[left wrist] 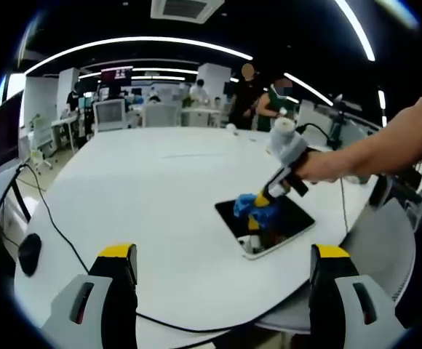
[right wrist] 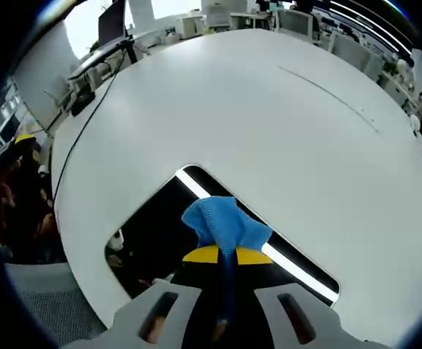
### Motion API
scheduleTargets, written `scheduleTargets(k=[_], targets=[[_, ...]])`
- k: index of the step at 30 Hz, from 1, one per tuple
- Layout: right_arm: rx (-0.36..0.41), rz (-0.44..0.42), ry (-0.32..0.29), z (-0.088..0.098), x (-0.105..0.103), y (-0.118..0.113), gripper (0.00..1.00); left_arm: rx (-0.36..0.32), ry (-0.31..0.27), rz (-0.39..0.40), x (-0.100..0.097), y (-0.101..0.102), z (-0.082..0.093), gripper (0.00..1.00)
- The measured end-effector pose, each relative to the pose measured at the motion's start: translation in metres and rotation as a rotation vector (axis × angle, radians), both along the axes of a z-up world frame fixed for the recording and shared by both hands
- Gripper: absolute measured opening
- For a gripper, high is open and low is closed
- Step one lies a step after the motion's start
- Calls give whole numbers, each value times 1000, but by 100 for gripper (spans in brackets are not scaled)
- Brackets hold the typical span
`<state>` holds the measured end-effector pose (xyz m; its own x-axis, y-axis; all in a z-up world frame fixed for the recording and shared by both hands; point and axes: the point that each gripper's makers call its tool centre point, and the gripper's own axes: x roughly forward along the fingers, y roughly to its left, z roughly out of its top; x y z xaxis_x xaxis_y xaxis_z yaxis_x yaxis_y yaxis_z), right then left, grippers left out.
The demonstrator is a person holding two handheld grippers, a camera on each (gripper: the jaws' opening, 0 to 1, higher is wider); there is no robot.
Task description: Wipe the mirror surface with the cleaning cloth until all visible marks leave the cleaned area.
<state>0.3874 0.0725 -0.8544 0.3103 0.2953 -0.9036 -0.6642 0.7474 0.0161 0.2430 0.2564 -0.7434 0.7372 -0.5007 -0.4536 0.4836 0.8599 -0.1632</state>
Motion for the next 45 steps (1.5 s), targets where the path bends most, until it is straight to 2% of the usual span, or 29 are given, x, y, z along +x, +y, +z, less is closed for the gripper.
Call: scheduleTargets(k=[14, 16, 19, 24, 45], targets=[[20, -32, -7, 1, 20, 1, 0, -5, -2, 15, 0, -1, 0, 99], [20, -32, -9, 0, 25, 2, 0, -6, -2, 16, 0, -1, 1, 99], [51, -81, 9, -2, 27, 2, 0, -6, -3, 18, 0, -1, 0, 99], [40, -72, 1, -8, 37, 3, 0, -10, 2, 16, -2, -3, -2, 99], [31, -18, -12, 1, 24, 2, 0, -21, -7, 18, 1, -9, 0, 99]])
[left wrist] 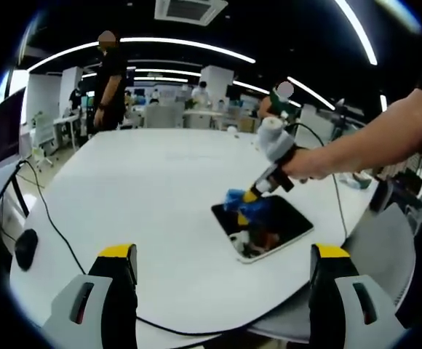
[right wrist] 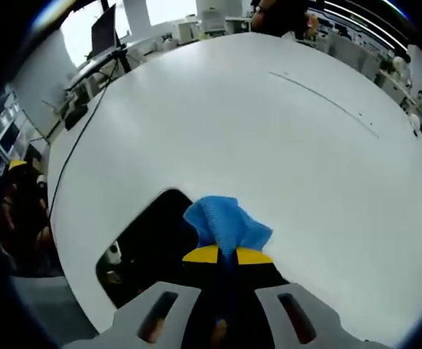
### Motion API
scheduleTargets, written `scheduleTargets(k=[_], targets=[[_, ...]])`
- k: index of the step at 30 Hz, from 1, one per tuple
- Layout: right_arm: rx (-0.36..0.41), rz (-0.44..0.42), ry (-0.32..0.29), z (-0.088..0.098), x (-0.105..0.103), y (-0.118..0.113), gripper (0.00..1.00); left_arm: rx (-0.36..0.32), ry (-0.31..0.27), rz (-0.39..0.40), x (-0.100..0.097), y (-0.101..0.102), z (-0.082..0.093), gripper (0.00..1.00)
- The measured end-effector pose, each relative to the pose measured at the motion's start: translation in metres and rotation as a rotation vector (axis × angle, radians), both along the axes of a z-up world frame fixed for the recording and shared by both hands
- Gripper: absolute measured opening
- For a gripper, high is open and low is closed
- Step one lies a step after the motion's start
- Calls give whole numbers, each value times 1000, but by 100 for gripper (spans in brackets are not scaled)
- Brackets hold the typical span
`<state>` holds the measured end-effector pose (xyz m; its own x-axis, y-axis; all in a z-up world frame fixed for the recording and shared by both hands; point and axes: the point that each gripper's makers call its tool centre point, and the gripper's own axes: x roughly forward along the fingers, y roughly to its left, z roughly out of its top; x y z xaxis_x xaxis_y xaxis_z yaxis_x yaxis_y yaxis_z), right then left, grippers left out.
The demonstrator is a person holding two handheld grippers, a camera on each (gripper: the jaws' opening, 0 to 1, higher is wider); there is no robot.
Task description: Wipe the mirror surface with the cleaning cloth until all visible marks leave the cleaned area.
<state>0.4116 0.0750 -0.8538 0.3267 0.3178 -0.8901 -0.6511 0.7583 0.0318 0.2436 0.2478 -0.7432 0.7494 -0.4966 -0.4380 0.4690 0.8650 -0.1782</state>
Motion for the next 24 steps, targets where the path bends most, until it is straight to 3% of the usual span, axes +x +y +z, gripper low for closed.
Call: scheduleTargets(k=[24], targets=[[-11, -15, 16, 0, 3, -41, 1, 15, -11, -16, 8, -7, 4, 99]])
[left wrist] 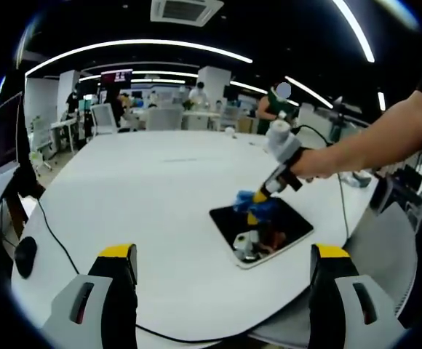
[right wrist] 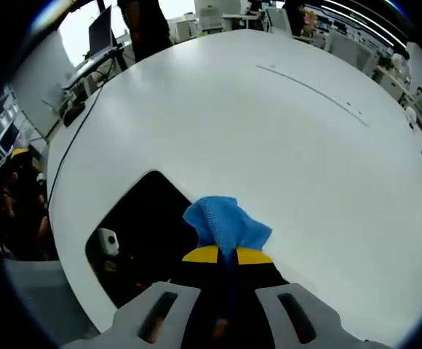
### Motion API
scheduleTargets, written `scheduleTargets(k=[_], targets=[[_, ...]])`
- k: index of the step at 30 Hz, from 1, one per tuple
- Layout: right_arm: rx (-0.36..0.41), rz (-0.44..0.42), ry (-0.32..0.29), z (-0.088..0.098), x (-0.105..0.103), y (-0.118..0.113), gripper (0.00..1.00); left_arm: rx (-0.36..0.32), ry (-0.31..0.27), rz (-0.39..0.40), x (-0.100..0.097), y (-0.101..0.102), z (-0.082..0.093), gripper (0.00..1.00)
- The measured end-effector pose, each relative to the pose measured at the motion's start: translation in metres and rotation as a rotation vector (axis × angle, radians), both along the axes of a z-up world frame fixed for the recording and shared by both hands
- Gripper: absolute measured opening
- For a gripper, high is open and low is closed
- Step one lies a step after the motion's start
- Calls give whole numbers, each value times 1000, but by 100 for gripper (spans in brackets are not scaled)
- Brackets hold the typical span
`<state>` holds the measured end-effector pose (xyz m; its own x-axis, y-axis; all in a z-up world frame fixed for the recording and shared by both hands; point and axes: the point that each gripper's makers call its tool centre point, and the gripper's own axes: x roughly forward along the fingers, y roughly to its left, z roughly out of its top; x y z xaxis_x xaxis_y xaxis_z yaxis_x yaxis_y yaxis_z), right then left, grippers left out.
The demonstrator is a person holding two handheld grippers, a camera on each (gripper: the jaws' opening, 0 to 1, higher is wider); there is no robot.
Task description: Wipe the mirror surface with the cleaning cloth until all visible marks leave the cleaned area.
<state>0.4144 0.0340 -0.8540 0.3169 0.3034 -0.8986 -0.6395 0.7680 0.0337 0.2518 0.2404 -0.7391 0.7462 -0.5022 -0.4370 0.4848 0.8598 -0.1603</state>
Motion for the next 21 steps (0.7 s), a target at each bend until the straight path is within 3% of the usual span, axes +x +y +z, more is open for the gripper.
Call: scheduleTargets(k=[12, 21], targets=[[-17, -22, 1, -3, 3, -22, 1, 7, 1, -13, 3, 0, -1, 99], [-53, -14, -28, -1, -3, -19, 1, 12, -2, -19, 3, 0, 2, 99]])
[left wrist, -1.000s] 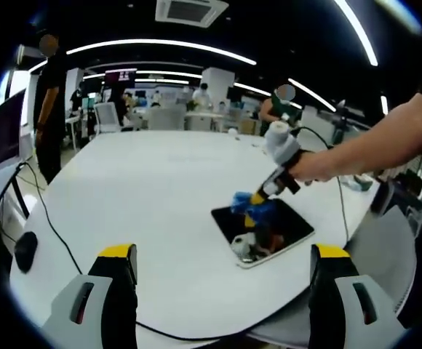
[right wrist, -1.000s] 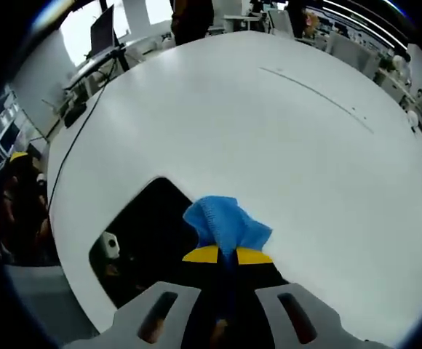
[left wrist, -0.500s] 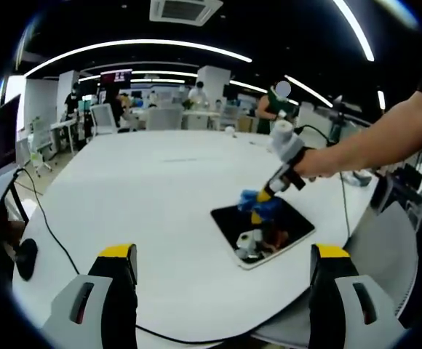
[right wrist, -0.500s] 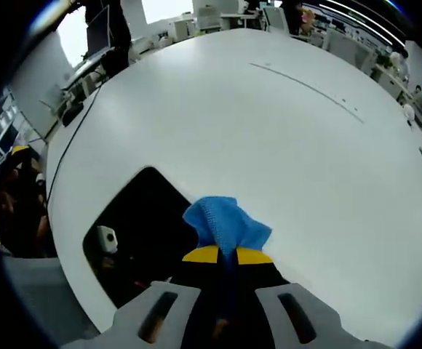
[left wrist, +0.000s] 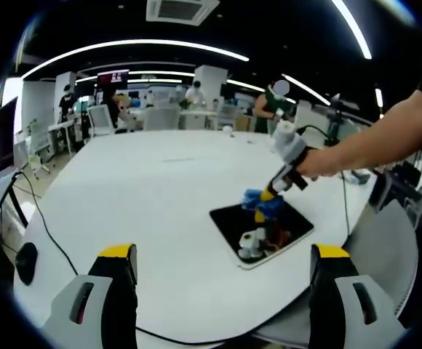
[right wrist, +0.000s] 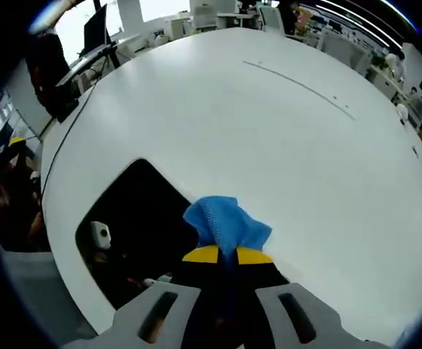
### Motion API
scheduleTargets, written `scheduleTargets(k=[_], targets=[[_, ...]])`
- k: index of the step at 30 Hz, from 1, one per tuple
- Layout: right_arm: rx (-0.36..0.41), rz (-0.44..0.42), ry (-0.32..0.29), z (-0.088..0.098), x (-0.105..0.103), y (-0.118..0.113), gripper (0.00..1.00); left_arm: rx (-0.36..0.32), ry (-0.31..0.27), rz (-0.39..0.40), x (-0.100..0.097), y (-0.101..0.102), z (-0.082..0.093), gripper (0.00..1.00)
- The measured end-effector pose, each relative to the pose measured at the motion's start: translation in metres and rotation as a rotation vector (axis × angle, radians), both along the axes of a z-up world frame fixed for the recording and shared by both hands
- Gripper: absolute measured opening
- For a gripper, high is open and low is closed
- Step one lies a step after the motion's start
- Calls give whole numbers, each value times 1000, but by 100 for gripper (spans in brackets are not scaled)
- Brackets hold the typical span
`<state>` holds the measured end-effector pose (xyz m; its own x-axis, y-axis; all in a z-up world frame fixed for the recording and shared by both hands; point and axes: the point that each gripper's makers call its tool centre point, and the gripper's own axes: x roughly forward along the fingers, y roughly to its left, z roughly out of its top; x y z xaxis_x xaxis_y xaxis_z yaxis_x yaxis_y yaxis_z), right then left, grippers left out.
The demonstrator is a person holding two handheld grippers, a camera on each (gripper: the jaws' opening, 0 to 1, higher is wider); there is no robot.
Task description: Wipe the mirror surface with the cleaning cloth until all visible marks leave the cleaned area.
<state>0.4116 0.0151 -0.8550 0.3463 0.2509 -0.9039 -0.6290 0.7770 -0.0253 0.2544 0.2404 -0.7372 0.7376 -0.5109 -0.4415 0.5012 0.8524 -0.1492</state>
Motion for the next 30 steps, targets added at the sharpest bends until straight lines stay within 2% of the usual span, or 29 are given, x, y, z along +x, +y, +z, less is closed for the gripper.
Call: scheduleTargets(k=[11, 30], targets=[[-9, 1, -13, 2, -11, 1, 1, 0, -6, -4, -1, 0, 1, 99], [-2, -4, -30, 3, -46, 3, 1, -9, -16, -25, -5, -5, 5, 99]])
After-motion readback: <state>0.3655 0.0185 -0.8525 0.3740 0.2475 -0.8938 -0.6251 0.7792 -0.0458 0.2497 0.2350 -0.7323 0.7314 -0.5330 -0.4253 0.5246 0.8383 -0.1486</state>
